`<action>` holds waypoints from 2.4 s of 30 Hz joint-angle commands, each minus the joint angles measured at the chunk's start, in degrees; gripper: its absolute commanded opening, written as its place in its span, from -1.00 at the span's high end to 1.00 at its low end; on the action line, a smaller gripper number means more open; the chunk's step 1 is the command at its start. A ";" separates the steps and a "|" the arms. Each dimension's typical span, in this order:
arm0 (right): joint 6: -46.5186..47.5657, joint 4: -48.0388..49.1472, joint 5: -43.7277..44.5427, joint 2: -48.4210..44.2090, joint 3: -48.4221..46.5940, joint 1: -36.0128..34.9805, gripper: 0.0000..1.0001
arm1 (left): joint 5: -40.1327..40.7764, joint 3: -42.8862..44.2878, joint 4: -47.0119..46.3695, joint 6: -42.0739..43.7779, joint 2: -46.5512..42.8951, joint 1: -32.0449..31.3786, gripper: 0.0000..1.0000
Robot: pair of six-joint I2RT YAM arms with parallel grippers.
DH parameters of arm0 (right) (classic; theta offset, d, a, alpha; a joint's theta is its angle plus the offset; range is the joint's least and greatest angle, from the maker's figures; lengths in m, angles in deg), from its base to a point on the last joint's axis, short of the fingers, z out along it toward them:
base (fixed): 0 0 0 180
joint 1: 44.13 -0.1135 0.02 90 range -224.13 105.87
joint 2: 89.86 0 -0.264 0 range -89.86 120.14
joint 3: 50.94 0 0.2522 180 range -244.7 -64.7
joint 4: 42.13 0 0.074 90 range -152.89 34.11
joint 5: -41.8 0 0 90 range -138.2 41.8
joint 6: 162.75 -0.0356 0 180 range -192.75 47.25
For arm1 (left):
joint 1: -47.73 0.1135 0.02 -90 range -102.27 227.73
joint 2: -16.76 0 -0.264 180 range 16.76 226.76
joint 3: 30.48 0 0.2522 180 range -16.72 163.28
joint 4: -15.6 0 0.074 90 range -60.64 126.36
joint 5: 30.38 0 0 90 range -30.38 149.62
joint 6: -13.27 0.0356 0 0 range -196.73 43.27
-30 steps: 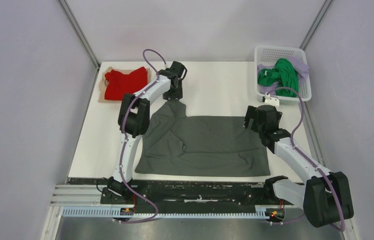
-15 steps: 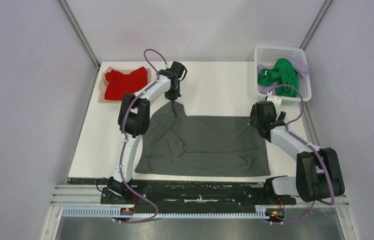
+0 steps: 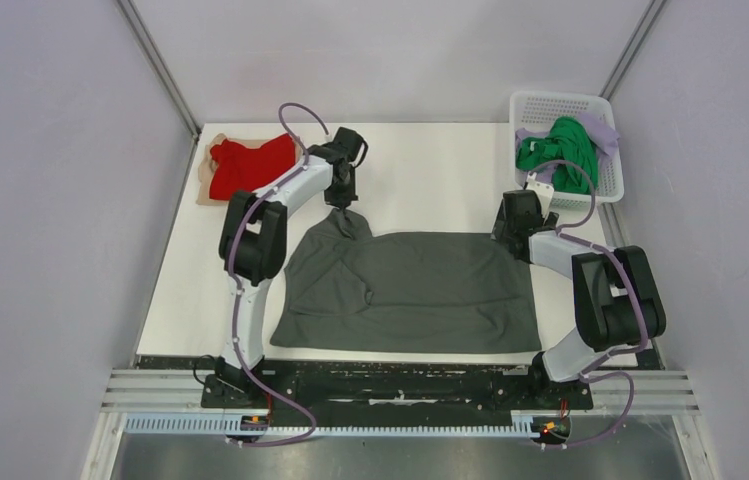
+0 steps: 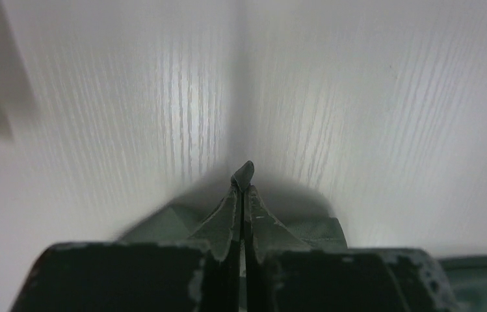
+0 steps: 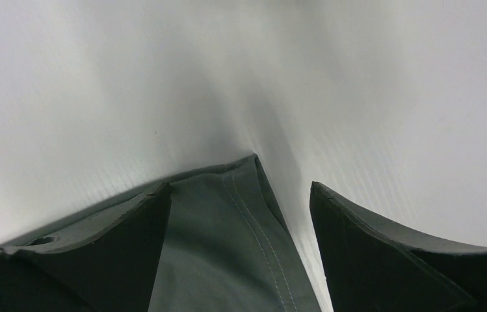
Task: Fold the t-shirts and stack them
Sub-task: Grab the side of the flattened tshirt furthest away from the robot with both arms, then fold the other side of the tshirt into a rectangle
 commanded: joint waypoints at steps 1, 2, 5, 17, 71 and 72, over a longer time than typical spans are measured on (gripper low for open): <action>-1.33 4.45 -0.78 2.53 -2.22 0.19 -0.60 | -2.49 -3.14 -3.70 -0.74 -7.82 -0.34 0.96; -1.17 4.53 -1.11 2.92 -2.26 0.20 -0.60 | -2.68 -3.66 -3.69 -0.82 -8.66 -0.34 0.96; -1.14 4.58 -1.53 3.85 -2.39 0.19 -0.57 | -2.74 -6.08 -4.67 -0.92 -10.99 -0.60 0.96; 1.44 3.43 -2.26 2.94 -2.12 0.55 -0.17 | -4.15 -15.62 -7.44 -2.54 -21.08 -1.56 0.96; 7.48 1.19 -12.09 -32.32 19.08 0.34 0.90 | -3.39 -55.53 -7.91 -18.23 -62.74 -9.85 0.96; 7.46 1.03 -12.44 -33.30 19.46 0.30 0.90 | -3.50 -56.24 -7.96 -18.61 -63.60 -10.17 0.96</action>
